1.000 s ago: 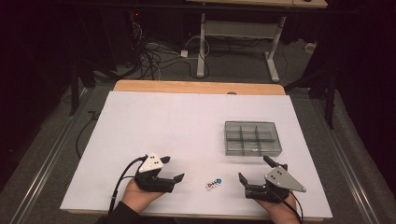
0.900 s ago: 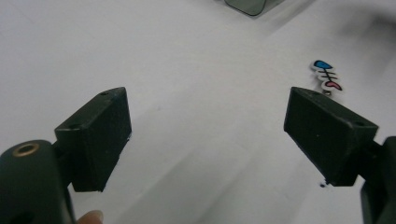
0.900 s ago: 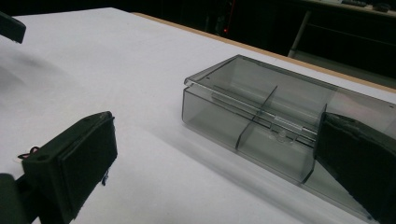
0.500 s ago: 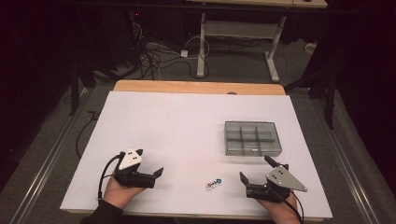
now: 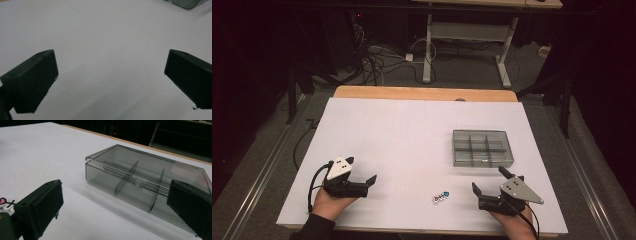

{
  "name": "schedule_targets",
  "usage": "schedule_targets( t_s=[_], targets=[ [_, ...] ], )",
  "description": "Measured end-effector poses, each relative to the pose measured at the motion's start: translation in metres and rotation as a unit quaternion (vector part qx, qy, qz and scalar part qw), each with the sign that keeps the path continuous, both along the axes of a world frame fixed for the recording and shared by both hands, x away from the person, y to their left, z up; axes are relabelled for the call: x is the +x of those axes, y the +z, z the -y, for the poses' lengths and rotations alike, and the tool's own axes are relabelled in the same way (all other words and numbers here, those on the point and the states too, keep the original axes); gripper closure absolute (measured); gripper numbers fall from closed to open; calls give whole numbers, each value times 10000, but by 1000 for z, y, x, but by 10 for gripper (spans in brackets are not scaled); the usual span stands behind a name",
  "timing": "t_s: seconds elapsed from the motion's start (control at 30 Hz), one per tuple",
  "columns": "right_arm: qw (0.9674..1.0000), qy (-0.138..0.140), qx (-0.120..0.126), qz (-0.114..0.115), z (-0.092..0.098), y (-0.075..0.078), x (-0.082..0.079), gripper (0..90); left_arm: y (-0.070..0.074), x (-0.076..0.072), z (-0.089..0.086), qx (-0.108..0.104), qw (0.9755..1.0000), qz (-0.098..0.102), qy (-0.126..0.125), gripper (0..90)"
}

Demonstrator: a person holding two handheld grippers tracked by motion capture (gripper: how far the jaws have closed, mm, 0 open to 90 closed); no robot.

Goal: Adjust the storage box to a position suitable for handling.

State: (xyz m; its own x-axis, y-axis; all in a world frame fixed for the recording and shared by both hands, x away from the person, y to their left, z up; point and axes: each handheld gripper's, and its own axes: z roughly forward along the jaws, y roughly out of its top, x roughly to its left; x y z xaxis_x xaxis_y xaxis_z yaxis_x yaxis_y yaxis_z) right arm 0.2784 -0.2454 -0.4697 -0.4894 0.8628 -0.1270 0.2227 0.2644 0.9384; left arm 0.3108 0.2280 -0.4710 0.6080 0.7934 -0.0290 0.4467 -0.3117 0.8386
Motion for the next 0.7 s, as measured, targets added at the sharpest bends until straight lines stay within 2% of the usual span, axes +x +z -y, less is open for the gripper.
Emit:
schedule_targets(
  t_s=[0.17,0.4,0.5,0.53,0.6,0.7],
  targets=[
    [9999,-130,65,-57,7,-2,3,28,-1,2,-1,-20,9999,-93,-83,0],
    [9994,-278,139,-119,19,-2,5,53,-1,2,-1,-60,10000,-9,-3,0],
    [9992,-313,162,-163,26,-1,7,106,-2,2,0,-72,10000,-14,-47,0],
    [9992,-313,162,-163,26,-1,7,106,-2,2,0,-105,9999,-26,-72,0],
    [9990,-350,170,-207,30,0,7,162,-1,2,0,-304,9993,-95,-215,0],
    [9988,-337,239,-267,36,0,9,197,0,0,1,-418,9988,-15,-267,0]
  ],
)
